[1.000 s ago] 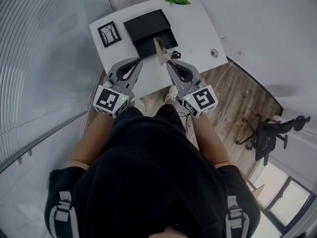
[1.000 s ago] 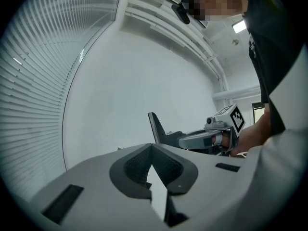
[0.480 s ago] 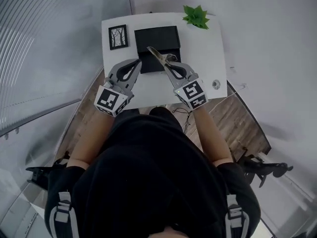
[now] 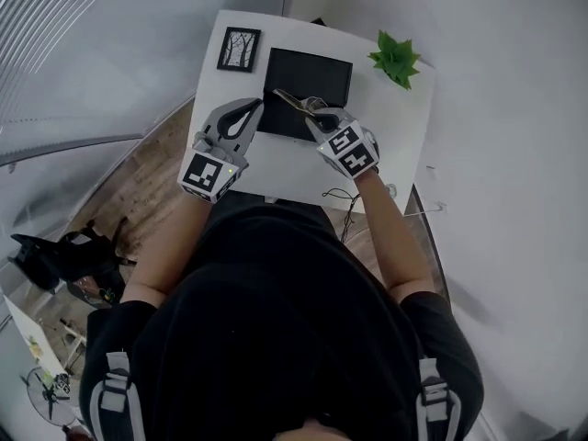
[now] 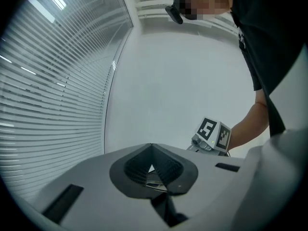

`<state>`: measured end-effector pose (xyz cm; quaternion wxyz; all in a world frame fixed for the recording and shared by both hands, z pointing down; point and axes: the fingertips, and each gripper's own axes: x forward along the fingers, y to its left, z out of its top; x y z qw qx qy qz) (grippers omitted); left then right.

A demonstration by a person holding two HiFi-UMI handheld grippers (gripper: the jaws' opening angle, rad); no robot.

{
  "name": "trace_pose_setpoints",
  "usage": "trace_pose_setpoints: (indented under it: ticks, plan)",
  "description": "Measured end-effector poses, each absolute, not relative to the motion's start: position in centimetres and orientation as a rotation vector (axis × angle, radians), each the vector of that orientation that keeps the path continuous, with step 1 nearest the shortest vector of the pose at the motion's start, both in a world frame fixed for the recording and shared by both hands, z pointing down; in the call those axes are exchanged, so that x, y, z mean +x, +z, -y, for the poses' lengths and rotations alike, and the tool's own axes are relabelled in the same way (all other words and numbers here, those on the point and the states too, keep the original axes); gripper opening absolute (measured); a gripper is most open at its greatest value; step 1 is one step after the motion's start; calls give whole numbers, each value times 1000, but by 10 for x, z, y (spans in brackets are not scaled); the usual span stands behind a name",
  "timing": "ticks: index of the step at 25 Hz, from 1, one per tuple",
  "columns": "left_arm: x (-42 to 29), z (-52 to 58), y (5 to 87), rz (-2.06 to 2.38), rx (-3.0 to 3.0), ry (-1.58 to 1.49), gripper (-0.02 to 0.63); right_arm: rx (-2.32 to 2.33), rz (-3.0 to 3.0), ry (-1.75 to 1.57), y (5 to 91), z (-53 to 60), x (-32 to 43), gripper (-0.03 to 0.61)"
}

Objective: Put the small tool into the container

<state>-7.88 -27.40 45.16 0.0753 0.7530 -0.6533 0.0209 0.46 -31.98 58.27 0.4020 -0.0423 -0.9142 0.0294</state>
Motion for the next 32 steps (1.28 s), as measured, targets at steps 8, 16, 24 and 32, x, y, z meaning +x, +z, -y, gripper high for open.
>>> trace_pose_setpoints:
  ticks: [8,16,24,32]
  plan:
    - [-75,268,477,2097,2108,69,6,-332,2099,24,646,313,8,11]
    - [-75,264,488,2156,2018,64,6,-426,1923,6,699,304,14,12]
    - [-69,261,485,2155,2035,34,6,-467,1885,-15,729,287,9,12]
    - [-66,257,483,2133,2052,29,6,-432,1887,-13,735,287,7,14]
